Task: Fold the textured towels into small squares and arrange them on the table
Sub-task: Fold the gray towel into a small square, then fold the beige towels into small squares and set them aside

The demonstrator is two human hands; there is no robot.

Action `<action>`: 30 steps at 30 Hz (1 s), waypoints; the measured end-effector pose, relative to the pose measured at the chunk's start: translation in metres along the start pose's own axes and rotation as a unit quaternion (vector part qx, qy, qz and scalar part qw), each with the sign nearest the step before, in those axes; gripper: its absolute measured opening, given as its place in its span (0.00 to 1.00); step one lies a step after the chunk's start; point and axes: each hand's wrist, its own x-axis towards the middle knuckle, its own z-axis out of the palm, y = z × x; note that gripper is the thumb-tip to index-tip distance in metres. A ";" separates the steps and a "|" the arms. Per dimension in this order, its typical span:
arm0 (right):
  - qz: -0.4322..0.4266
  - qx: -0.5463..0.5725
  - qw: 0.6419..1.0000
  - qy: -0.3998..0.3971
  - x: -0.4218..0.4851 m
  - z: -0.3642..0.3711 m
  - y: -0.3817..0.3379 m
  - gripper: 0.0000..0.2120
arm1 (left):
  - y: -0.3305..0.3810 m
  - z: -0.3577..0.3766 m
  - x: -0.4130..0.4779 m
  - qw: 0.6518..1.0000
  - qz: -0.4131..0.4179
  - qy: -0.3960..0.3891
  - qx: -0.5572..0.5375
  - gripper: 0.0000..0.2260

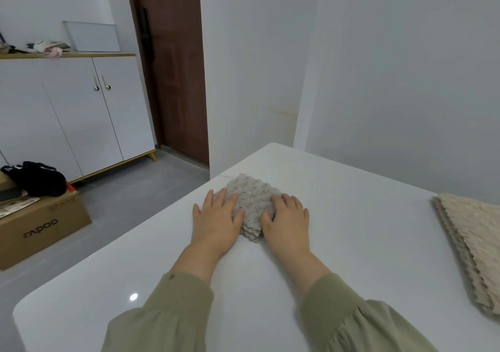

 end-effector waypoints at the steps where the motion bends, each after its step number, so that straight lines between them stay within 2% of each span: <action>1: 0.006 0.041 0.999 0.020 0.000 -0.004 -0.001 0.25 | 0.001 -0.003 -0.002 1.000 0.003 0.015 -0.003 0.23; 3: 0.013 0.116 0.991 0.060 -0.009 -0.014 -0.003 0.23 | 0.008 -0.006 -0.009 0.999 0.022 0.041 -0.011 0.23; 5: 0.004 0.146 0.987 0.065 -0.027 -0.024 0.001 0.20 | 0.021 -0.007 -0.021 0.995 0.057 0.070 -0.033 0.22; 9: -0.013 0.112 0.992 0.051 -0.059 -0.054 0.028 0.20 | 0.054 0.001 -0.046 0.985 0.130 0.097 -0.056 0.21; 14: 0.023 0.083 0.994 0.071 -0.100 -0.096 0.071 0.18 | 0.112 0.013 -0.091 0.974 0.192 0.081 -0.091 0.20; 20: 0.062 0.077 0.987 0.123 -0.161 -0.142 0.117 0.17 | 0.163 0.021 -0.139 0.969 0.200 0.042 -0.139 0.23; 30: 0.111 0.071 0.979 0.153 -0.230 -0.213 0.191 0.18 | 0.271 0.037 -0.210 0.954 0.223 0.009 -0.199 0.26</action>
